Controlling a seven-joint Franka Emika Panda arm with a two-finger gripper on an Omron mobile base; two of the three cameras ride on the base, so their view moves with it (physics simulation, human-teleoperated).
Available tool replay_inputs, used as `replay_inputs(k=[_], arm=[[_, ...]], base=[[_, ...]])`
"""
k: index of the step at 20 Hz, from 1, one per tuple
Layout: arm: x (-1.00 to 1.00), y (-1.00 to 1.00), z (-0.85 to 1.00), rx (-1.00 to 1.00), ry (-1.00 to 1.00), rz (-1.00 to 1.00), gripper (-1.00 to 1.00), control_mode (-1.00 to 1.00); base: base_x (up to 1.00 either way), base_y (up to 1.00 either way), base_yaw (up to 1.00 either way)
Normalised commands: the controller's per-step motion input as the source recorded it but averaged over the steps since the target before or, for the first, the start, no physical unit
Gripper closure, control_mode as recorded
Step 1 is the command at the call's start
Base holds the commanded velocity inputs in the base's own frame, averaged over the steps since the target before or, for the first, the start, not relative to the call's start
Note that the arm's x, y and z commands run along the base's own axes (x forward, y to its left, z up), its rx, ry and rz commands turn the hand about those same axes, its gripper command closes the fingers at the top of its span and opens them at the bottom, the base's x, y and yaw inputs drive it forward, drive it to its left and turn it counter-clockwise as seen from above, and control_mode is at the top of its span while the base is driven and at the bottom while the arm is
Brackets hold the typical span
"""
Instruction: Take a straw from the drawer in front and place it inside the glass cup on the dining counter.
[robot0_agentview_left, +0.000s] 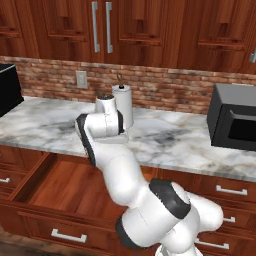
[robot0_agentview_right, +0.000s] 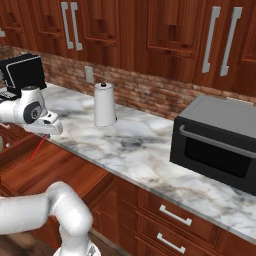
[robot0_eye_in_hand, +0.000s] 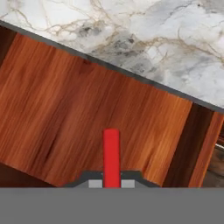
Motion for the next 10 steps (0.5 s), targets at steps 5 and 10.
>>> replay_inputs(k=[5, 10], arm=[[0.0, -0.99, 0.61, 0.01, -0.03, 0.0, 1.0, -1.0], [0.0, -0.99, 0.17, 0.0, -0.03, 0.0, 1.0, -1.0]], base=[[0.0, 0.0, 0.0], [0.0, 0.0, 0.0]])
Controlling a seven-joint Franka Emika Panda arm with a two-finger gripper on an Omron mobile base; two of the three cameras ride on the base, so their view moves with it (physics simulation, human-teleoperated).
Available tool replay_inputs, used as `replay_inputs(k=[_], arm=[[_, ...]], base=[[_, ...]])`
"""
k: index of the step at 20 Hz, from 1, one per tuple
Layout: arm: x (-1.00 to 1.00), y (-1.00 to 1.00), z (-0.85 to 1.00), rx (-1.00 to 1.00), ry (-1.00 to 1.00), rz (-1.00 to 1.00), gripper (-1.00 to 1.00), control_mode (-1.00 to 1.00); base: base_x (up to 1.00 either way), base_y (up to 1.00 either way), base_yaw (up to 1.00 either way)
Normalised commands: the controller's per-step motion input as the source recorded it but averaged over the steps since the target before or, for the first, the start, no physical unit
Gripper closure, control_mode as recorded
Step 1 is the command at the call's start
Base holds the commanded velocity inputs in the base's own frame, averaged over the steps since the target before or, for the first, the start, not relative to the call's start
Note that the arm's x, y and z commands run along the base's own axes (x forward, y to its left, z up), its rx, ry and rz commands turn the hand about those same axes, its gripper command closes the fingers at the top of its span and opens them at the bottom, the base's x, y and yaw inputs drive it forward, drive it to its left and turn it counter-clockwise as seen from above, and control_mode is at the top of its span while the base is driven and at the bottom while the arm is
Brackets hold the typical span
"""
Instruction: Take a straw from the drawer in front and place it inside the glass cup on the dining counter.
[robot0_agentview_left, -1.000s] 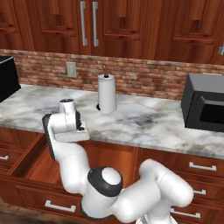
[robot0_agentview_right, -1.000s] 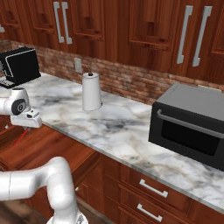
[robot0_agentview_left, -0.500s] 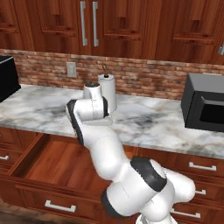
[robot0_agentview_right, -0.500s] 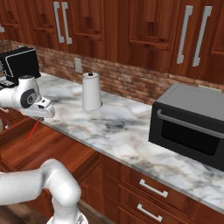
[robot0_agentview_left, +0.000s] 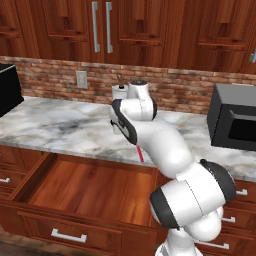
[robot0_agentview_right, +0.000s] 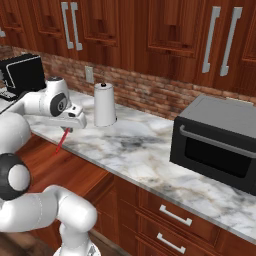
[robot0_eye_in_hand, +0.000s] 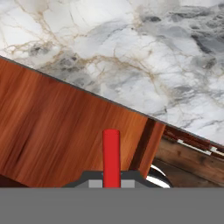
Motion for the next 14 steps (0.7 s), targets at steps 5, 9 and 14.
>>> replay_inputs(k=[5, 9, 14], arm=[[0.0, -0.92, 0.01, 0.0, -0.04, 0.0, 1.0, -1.0], [-0.01, -0.62, 0.0, 0.0, -0.01, 0.0, 1.0, -1.0], [-0.08, -0.48, 0.0, 0.0, 0.0, 0.0, 1.0, -1.0]], base=[[0.0, 0.0, 0.0], [0.0, 0.0, 0.0], [0.0, 0.0, 0.0]])
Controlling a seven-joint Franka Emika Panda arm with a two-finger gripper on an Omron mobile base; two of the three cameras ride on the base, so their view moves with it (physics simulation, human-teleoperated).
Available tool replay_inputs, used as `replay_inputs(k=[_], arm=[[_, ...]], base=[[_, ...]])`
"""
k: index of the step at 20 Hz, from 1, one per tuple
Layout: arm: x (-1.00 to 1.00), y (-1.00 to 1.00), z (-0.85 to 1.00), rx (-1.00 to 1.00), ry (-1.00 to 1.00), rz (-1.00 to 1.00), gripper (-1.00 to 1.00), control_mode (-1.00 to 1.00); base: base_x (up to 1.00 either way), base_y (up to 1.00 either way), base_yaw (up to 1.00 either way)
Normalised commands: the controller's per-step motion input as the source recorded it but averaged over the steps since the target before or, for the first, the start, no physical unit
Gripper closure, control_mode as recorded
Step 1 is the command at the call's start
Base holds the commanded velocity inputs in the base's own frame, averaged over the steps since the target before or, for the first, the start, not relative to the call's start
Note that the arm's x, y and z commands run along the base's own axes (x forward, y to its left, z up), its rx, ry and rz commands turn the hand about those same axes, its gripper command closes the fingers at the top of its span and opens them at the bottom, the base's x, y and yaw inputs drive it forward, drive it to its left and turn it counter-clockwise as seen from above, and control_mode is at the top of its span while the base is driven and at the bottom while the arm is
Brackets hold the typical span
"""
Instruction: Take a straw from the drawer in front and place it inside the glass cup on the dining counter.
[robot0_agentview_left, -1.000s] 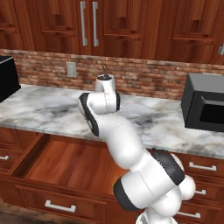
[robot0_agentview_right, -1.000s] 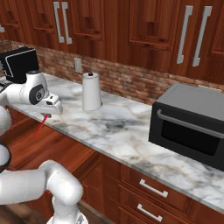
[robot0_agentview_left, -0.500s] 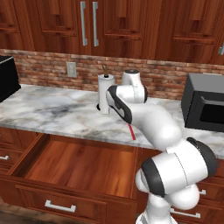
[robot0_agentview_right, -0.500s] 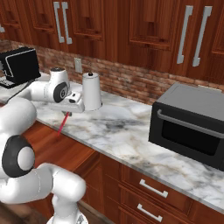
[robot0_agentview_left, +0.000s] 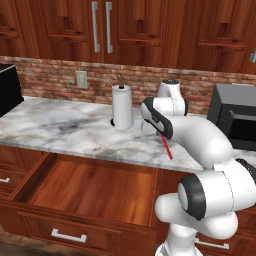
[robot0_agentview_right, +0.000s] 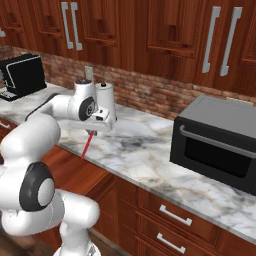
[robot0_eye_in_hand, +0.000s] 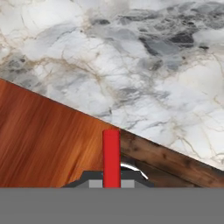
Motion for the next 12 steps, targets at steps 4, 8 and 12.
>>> replay_inputs(k=[4, 8, 12], arm=[[-0.02, -0.23, 0.0, 0.0, 0.0, 0.0, 1.0, -1.0], [-0.31, -0.11, 0.0, 0.0, 0.0, 0.0, 1.0, -1.0], [0.0, 0.0, 0.0, 0.0, 0.0, 0.0, 1.0, 1.0]], base=[[0.0, 0.0, 0.0], [0.0, 0.0, 0.0], [-0.97, -0.09, 0.0]])
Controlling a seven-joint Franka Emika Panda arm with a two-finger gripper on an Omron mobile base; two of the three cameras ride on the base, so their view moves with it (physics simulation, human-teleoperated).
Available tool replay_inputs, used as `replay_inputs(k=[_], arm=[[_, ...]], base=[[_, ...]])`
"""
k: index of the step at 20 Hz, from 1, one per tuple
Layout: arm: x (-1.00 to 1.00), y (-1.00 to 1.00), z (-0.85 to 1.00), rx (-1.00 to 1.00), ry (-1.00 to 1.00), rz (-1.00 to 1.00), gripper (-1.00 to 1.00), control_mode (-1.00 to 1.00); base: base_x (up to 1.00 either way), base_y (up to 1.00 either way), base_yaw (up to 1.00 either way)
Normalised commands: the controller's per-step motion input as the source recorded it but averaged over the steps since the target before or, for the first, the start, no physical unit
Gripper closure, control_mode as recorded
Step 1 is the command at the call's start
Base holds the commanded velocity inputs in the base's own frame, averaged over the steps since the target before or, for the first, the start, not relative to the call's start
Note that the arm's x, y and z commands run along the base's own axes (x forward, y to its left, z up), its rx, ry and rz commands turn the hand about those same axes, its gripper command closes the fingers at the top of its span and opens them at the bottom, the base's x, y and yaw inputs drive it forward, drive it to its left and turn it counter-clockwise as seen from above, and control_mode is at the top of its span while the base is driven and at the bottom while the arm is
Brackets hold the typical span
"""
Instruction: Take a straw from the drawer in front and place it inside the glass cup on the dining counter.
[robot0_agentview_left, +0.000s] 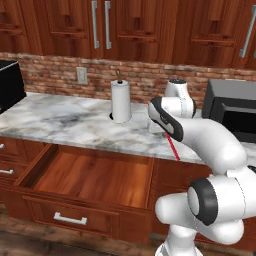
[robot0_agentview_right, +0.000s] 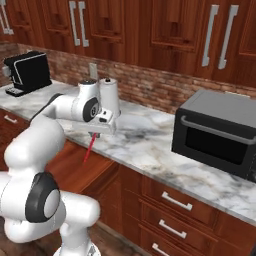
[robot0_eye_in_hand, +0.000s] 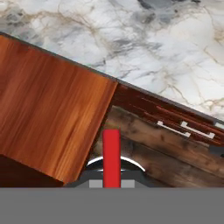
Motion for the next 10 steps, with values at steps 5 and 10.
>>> replay_inputs(k=[5, 10], arm=[[0.0, 0.0, 0.0, 0.0, 0.0, 0.0, 1.0, 1.0], [0.0, 0.0, 0.0, 0.0, 0.0, 0.0, 1.0, 1.0]], base=[[-1.0, -0.04, 0.0], [-0.93, 0.0, 0.0]])
